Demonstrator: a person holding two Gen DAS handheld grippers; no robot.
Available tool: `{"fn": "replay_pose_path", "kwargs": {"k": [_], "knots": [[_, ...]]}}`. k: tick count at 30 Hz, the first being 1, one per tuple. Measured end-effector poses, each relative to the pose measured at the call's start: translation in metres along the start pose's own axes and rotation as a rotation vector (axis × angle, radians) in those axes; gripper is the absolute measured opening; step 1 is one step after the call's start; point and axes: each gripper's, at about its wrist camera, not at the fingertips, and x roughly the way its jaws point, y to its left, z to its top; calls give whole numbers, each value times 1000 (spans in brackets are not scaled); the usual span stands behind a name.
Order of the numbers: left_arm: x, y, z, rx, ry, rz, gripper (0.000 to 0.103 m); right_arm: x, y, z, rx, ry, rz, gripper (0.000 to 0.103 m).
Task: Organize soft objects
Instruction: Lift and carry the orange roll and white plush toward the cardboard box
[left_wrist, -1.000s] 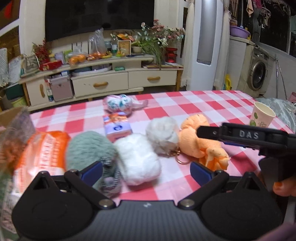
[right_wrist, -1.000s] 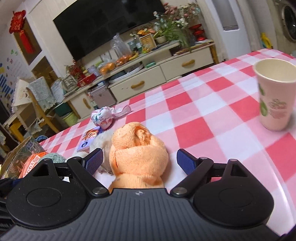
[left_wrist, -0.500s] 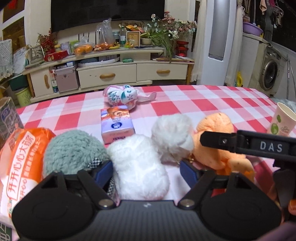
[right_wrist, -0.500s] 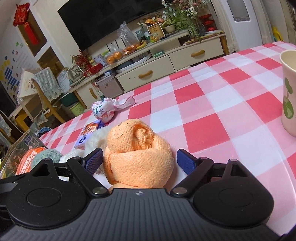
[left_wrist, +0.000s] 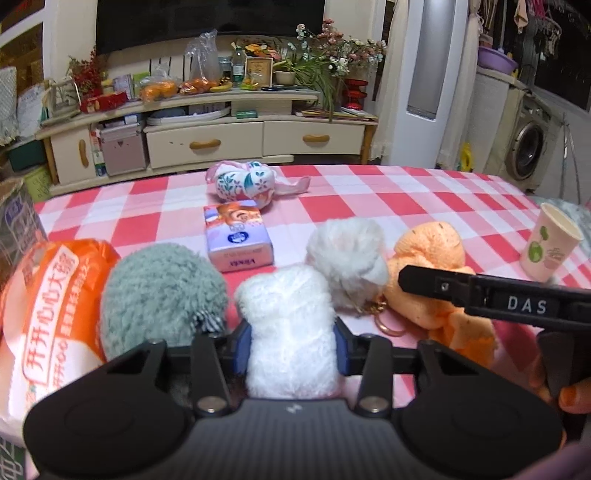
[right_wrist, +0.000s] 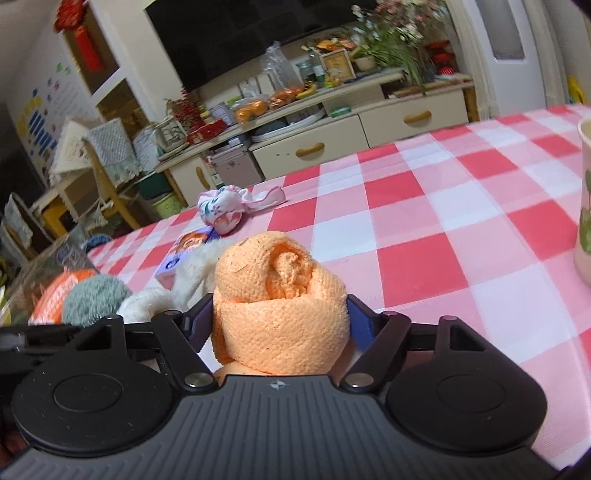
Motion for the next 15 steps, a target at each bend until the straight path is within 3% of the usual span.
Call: {"fn": "replay_pose_path", "kwargs": {"k": [6,8,10,15], "knots": [[-4,3,-10,-13,-7,-81,42,-10,-13,-3,15,-10,69,88],[-7,6,-11,-8,1,-113,42,-17,-9,-6,-42,-31,99,88],[-12,10,-12,-13,6,-131,42,-19,2,-11,-98,-34,99,88],[-16,17,-20,-36,11,-153,42,-22,7,-16,-80,-54,43,87]]}}
